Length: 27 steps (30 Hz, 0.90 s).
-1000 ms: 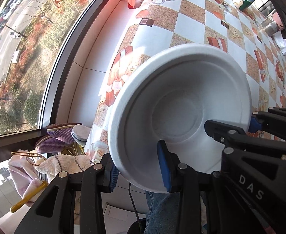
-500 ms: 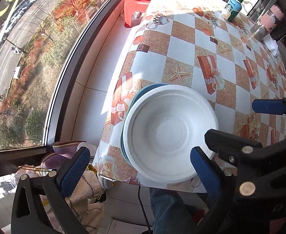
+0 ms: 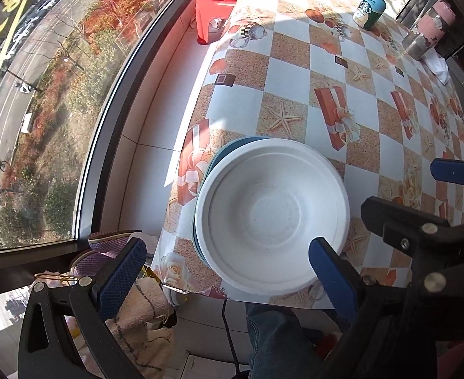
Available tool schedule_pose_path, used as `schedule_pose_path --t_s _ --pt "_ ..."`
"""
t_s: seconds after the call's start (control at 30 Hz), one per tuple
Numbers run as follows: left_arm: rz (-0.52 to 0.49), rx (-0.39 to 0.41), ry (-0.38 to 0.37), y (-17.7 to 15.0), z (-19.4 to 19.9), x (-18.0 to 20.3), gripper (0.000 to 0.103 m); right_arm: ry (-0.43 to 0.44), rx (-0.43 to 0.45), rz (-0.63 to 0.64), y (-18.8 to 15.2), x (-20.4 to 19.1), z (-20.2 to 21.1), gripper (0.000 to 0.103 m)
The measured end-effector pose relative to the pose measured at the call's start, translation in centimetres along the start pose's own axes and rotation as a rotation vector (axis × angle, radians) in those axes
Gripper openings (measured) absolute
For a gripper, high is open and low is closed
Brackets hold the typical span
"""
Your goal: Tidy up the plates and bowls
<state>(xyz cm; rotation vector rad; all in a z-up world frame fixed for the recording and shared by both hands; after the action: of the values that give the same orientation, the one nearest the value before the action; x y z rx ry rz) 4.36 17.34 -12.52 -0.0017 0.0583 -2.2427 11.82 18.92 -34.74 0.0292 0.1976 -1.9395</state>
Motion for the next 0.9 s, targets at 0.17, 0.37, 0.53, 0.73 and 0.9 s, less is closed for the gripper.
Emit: schedule_pose_path --t_s 0.17,0.37,0.53,0.73,0.9 --pt "-0.021 0.002 0.013 0.48 0.02 0.08 0.103 -0.001 -0.001 0.000 -0.25 -0.04 0.21 0.103" --pt "-0.059 0.009 0.027 0.82 0.28 0.44 0.103 -0.009 -0.003 0.008 -0.18 -0.41 0.08 0.103" --pt "-0.078 0.014 0.041 0.82 0.48 0.62 0.103 -0.017 0.003 0.004 -0.04 -0.42 0.25 0.103" --pt "-0.073 0.015 0.050 0.84 0.60 0.23 0.103 -0.016 -0.004 0.004 -0.24 -0.62 0.13 0.103" --pt "-0.085 0.017 0.054 0.85 0.66 0.33 0.103 -0.014 -0.003 -0.008 -0.32 -0.49 0.12 0.103"
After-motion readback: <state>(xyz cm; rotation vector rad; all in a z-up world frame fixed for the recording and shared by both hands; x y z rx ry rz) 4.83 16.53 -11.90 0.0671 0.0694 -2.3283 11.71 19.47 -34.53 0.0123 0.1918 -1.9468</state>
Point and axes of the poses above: each gripper's, at about its wrist camera, not at the fingertips, and z roughly against the way its jaws point, x to its right, y to its top, the point moved 9 cm from there along -z, roughly the way its jaws point, and after that the axes turned 9 degrees about -x, right-handed, at the moved point
